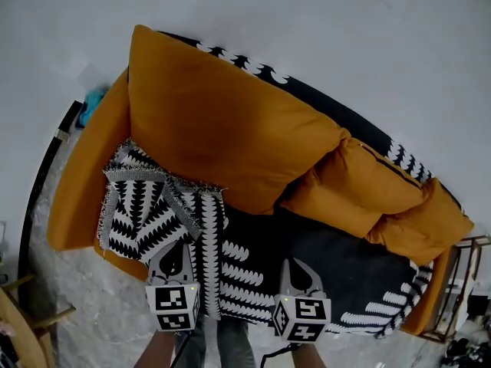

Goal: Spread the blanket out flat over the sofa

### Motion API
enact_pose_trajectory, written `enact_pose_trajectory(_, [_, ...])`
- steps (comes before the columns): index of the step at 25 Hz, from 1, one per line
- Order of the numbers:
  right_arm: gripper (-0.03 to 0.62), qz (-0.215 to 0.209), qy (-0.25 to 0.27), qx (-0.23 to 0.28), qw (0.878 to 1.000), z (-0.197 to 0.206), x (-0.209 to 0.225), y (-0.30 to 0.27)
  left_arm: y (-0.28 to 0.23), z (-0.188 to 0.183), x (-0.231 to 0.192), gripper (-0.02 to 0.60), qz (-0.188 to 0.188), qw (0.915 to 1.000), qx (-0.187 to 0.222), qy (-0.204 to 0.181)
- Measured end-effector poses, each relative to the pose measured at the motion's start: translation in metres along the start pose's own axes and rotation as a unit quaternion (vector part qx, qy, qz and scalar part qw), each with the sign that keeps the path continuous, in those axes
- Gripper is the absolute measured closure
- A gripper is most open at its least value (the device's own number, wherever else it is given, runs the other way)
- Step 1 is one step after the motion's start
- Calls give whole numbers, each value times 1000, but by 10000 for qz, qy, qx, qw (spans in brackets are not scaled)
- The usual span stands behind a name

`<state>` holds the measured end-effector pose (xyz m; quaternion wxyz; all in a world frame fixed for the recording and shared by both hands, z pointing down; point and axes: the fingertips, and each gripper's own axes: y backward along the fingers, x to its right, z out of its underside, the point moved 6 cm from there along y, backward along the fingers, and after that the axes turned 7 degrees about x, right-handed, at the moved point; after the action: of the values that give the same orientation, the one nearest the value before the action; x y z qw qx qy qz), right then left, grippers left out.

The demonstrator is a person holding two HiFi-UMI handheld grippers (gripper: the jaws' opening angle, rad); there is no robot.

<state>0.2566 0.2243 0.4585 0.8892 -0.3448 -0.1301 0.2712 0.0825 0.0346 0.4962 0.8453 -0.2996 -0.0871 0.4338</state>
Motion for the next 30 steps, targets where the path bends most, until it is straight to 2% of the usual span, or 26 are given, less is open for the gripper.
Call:
enact_pose_trajectory(8, [589,94,-76,-40,9999,7,26,0,-27,1,23,575,161,9998,-63,-123])
enact_pose_trajectory(13, [589,171,-94,-73,9998,1,32,-9,-48,-1,19,575,245,9994,-190,-163])
enact_pose_trajectory(14, [589,193,-96,-78,9997,2,35,-9,-53,1,20,568,273,9993,-205,-153])
enact_pose_trajectory(15, [589,219,-97,-85,9997,3,39,-10,-57,3,23,501,306,9992,-226,-136])
enact_pose_trajectory(16, [589,242,-97,-94,9996,4,43,-10,-61,5,26,468,335,9990,-252,-121])
enact_pose_trajectory(30, [589,471,-172,-267,9984,12,88,-17,-116,4,53,437,446,9979,-389,-268])
